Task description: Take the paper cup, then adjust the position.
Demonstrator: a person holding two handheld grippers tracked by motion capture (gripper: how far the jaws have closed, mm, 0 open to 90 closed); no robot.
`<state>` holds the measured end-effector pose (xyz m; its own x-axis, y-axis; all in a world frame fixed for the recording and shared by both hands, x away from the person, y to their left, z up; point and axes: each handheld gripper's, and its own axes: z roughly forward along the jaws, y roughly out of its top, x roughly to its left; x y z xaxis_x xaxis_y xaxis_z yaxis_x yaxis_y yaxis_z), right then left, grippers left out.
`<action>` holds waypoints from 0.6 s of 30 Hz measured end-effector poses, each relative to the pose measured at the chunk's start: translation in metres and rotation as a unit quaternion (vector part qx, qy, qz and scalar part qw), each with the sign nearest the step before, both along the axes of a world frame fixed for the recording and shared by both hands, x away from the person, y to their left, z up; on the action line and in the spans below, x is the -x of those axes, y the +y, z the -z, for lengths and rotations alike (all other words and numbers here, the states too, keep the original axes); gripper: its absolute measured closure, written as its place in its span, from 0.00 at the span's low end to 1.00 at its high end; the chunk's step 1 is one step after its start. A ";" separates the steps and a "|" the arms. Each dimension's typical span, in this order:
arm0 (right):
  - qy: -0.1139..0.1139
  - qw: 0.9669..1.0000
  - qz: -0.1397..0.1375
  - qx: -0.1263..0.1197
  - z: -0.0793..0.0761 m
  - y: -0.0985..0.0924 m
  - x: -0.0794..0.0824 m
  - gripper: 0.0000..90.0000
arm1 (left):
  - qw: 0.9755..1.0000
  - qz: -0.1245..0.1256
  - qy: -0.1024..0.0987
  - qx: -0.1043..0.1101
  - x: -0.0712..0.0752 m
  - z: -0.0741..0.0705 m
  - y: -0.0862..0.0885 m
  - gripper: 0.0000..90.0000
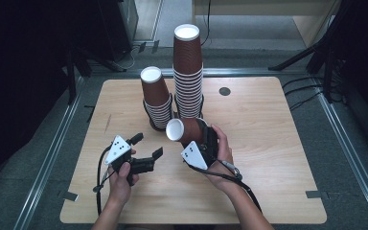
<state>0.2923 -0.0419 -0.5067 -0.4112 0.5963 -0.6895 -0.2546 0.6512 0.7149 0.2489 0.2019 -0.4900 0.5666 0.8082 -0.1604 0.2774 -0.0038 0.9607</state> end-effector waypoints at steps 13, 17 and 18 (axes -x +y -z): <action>-0.011 1.000 -0.017 0.024 0.004 0.009 0.005 0.15 | 1.000 0.016 0.000 0.013 0.001 -0.002 -0.001 0.07; -0.014 0.999 -0.026 0.036 0.006 0.012 0.007 0.15 | 1.000 0.021 -0.005 0.011 0.001 -0.003 -0.001 0.07; -0.014 0.999 -0.027 0.037 0.006 0.013 0.008 0.15 | 1.000 0.023 -0.006 0.011 0.002 -0.003 -0.002 0.07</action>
